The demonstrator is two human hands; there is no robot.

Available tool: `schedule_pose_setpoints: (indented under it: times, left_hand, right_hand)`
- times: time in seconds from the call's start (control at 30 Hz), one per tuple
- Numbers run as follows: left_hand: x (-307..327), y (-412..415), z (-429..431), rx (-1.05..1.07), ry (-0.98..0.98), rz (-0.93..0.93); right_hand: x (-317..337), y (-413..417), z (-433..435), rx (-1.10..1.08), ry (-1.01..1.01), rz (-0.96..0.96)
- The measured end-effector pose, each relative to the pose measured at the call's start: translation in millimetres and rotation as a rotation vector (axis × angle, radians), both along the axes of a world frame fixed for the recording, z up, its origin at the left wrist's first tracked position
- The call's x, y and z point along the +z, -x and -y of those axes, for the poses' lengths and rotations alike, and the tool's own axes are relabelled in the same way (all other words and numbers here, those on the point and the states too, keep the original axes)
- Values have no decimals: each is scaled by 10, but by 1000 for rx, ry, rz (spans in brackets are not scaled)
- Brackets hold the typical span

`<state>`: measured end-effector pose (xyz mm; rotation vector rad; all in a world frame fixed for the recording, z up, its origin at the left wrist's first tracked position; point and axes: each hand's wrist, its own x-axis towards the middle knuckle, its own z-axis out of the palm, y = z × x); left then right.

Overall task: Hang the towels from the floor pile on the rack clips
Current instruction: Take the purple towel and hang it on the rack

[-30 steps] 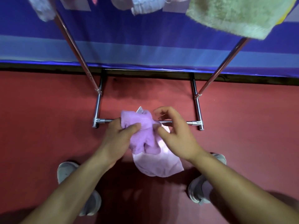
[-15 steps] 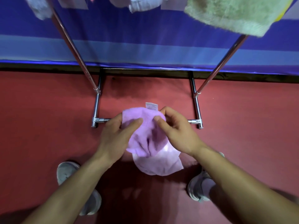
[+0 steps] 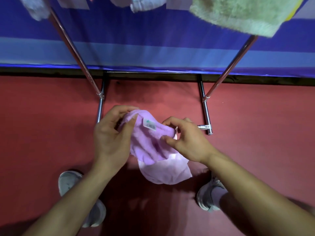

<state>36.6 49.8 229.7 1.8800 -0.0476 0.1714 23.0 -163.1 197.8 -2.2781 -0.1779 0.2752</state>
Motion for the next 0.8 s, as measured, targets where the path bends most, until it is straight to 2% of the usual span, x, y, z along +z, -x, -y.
schedule_pose_setpoints:
  times: [0.33,0.53,0.7,0.8]
  left_hand:
    - [-42,-69,-106,198,-43,50]
    - [-94,-188,-287,341,-41,58]
    - [-58,-278,-454,513,23,42]
    - [40,-217,-326,391,63,59]
  right_hand:
    - [-67,-49,127,47,359,-67]
    - [-15,-53,202,-42,263,-139]
    - [18,-79,258,12,308,-150]
    - [-1,-18,210,61,200,-172]
